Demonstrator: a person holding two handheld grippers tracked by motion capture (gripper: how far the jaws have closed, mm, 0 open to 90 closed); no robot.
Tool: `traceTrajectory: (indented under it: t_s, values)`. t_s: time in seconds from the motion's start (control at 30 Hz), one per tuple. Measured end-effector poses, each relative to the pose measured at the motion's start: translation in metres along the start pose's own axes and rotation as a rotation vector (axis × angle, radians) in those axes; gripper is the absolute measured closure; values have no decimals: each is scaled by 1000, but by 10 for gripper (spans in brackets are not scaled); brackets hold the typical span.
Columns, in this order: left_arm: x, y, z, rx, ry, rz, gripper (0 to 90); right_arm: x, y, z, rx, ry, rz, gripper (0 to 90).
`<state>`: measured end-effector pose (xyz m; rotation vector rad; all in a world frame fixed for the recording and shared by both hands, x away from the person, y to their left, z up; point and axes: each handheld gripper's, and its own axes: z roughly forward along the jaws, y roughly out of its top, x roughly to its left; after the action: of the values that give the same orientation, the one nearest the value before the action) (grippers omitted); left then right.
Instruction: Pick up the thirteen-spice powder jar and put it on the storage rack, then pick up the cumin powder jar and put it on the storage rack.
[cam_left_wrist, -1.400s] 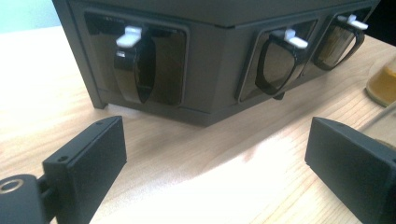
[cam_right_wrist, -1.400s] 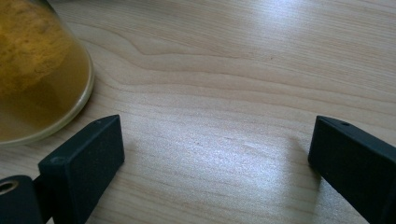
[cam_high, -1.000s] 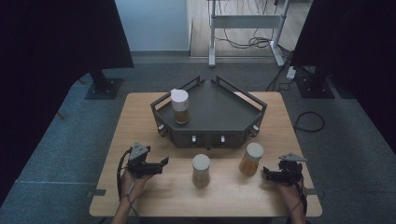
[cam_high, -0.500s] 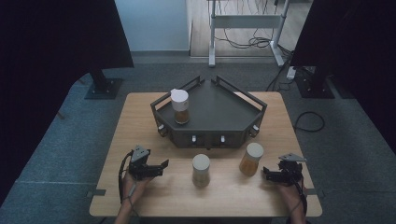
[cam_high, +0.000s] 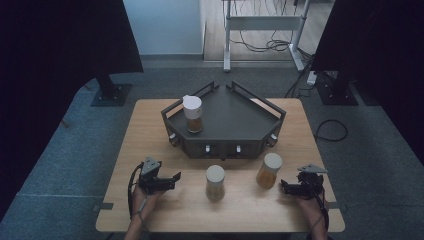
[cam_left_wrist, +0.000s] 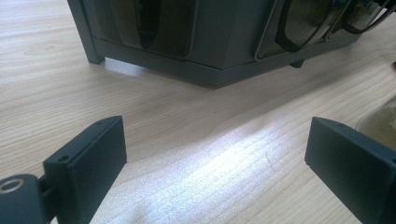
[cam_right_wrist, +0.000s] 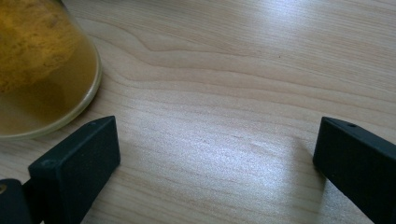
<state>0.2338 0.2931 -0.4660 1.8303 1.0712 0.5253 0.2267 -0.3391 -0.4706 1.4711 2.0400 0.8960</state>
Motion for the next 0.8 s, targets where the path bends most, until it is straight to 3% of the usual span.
traceTrajectory:
  t_s: [0.8]
  values:
    - [-5,-6,6,19,35,38,56,-4,-5,-7,-43,32,25,49]
